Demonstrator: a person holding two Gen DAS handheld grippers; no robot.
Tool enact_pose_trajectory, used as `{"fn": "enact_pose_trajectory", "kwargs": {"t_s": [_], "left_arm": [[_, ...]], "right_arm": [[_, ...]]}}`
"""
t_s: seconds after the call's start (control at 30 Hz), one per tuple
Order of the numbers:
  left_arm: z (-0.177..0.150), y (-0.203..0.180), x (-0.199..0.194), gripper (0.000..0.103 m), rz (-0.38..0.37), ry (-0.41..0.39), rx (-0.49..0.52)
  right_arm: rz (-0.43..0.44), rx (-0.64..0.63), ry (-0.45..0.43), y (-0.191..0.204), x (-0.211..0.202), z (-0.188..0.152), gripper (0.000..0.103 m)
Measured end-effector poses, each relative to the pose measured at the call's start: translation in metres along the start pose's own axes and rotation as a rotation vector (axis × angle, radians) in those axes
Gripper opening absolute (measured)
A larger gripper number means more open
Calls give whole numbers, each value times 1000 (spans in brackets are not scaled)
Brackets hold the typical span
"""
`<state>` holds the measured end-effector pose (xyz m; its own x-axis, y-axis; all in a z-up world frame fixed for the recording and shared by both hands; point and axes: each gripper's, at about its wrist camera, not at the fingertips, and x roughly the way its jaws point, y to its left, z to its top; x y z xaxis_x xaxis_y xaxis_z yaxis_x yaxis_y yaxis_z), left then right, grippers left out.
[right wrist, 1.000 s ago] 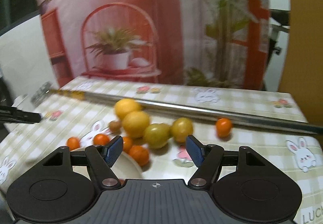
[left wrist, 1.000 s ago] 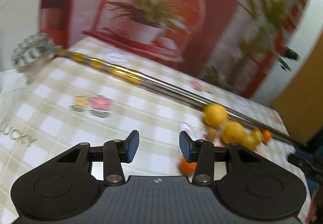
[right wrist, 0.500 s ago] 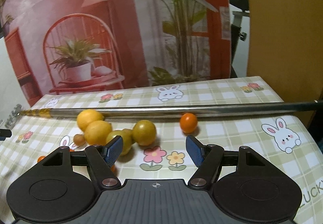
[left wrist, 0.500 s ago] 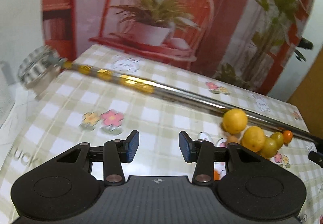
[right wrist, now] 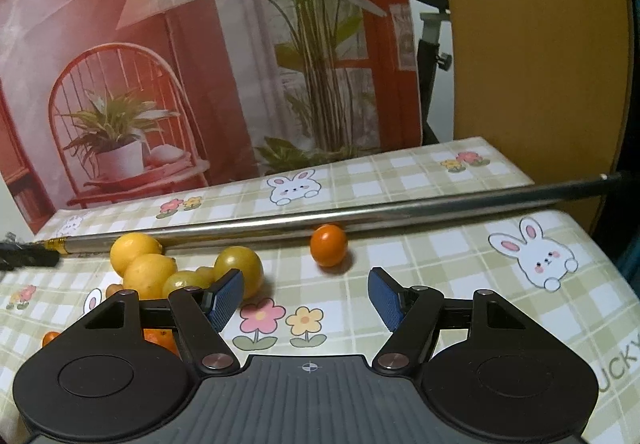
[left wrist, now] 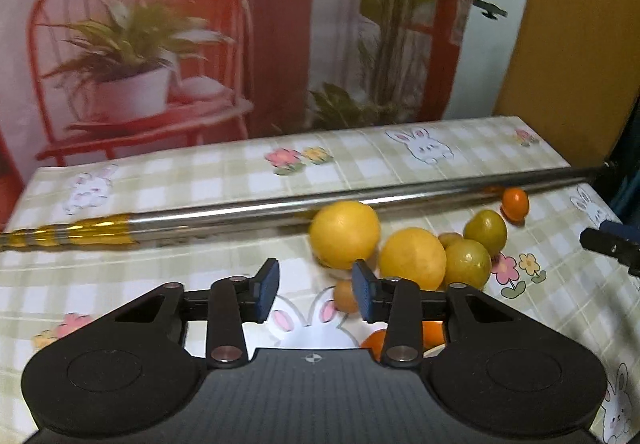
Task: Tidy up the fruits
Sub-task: 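Lift both open tools away from the plate toward the fruit cluster, then close the left tool on another small brown round fruit, then close the right tool on an orange tangerine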
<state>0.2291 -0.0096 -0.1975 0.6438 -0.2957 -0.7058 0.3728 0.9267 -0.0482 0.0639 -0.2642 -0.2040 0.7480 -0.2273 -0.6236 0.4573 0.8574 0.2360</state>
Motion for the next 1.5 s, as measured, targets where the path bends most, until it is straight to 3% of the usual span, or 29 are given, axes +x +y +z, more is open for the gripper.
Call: {"fn": "enact_pose_trajectory", "kwargs": {"t_s": [0.17,0.57,0.7,0.8,1.07,1.33,1.5], "left_arm": [[-5,-10,23,40,-10,48,93],[0,-3,56,40,-85,153,37],[-2,-7,60,28,-100,190,48],[-5,-8,58,28,-90,184,76],[-5,-3,38,28,-88,122,24],[-14,9,-7,28,-27,29,-93],[-23,6,-35,28,52,-32,-106]], "right_arm": [[-10,1,-13,-7,2,-1,65],[-6,46,5,-18,8,-7,65],[-5,53,10,-20,8,-9,65],[-4,53,10,-20,8,-8,65],[1,66,16,-21,8,-11,65],[-3,37,-20,-27,13,-15,65],[-4,17,-57,-33,18,-16,65]]}}
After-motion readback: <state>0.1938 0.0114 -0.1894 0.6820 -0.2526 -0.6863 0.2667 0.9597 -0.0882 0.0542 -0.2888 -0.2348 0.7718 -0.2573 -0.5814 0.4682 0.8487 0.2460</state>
